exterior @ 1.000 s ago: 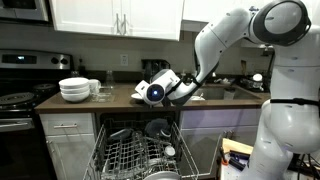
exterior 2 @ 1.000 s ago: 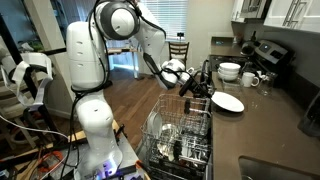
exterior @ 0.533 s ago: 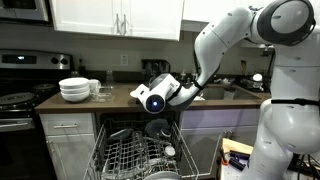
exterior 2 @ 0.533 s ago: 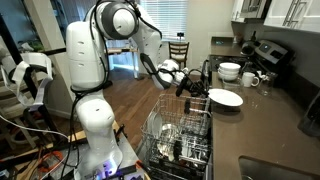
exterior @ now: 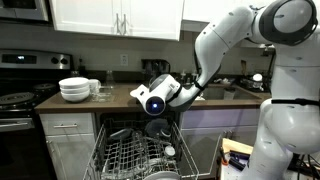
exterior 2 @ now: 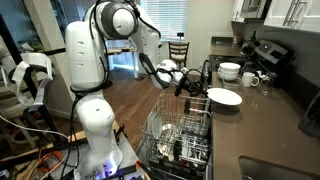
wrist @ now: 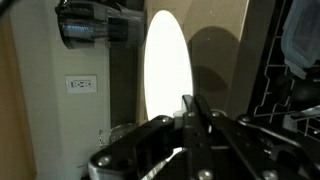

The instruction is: Take the plate from the counter and put it in the dishwasher

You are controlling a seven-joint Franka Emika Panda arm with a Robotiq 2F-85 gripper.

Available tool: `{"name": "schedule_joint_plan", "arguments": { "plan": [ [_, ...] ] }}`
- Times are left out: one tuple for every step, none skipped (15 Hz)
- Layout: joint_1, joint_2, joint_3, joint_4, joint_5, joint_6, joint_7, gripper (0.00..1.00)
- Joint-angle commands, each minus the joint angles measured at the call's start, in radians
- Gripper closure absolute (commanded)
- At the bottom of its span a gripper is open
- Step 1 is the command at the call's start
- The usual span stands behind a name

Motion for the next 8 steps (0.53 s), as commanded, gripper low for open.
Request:
{"name": "schedule_joint_plan", "arguments": {
  "plan": [
    [0.006,0.002,0.013,-0.01,0.006,-0.039,0.015,0.99],
    [0.008,0.004,0.015,-0.013,0.006,-0.048,0.017,0.99],
    [0.013,0.004,0.02,-0.02,0.004,-0.065,0.025,0.99],
    [0.016,0.005,0.023,-0.025,0.005,-0.076,0.029,0.98],
    [0.021,0.004,0.03,-0.032,0.001,-0.099,0.042,0.98],
    [0.025,0.004,0.035,-0.037,-0.002,-0.118,0.054,0.99],
    [0.035,0.003,0.043,-0.045,-0.006,-0.15,0.067,0.98],
    [0.043,0.004,0.049,-0.051,-0.007,-0.175,0.081,0.99]
  ]
}}
